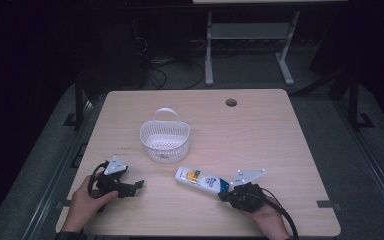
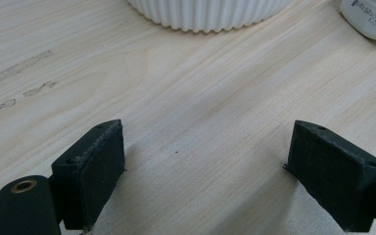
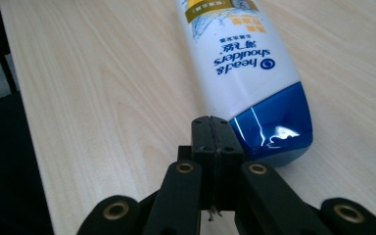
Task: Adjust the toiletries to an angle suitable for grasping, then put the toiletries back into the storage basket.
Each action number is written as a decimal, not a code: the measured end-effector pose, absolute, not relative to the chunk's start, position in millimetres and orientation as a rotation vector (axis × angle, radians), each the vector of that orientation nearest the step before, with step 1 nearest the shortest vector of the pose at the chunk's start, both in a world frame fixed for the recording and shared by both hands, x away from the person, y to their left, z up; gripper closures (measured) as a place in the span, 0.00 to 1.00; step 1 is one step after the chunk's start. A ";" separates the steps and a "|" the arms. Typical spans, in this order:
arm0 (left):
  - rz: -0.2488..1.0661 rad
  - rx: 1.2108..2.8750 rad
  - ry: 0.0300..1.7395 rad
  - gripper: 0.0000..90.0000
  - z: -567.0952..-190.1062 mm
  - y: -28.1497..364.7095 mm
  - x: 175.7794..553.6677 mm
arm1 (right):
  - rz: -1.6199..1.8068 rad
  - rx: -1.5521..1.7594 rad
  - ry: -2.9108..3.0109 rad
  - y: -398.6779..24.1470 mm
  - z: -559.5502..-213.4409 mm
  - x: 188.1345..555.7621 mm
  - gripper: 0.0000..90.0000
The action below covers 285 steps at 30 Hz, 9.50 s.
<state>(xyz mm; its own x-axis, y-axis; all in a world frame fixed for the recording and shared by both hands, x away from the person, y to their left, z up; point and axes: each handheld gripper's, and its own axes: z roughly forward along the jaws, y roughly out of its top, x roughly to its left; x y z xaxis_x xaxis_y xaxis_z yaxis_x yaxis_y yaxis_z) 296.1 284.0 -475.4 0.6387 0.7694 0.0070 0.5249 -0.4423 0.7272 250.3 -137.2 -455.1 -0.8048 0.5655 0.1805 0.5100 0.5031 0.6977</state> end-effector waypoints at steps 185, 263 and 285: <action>0.442 2.147 1.004 0.15 -475.4 283.9 296.0 | 1.189 1.044 2.740 -56.9 -449.1 289.3 1.00; 0.443 2.147 1.004 0.15 -475.4 283.9 296.1 | 1.125 1.103 2.569 -141.0 -411.3 269.0 0.46; 0.441 2.143 1.007 0.15 -475.5 283.7 296.1 | 1.036 1.199 2.455 -136.4 -396.6 310.3 0.30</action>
<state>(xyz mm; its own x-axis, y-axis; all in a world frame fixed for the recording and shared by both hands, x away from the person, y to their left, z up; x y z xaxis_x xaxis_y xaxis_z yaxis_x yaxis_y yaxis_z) 296.1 283.7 -475.5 0.6369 0.7710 0.0046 0.5258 -0.4387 0.7287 310.3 -136.4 -396.6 -0.6434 0.7584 0.1042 0.6039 0.4192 0.6779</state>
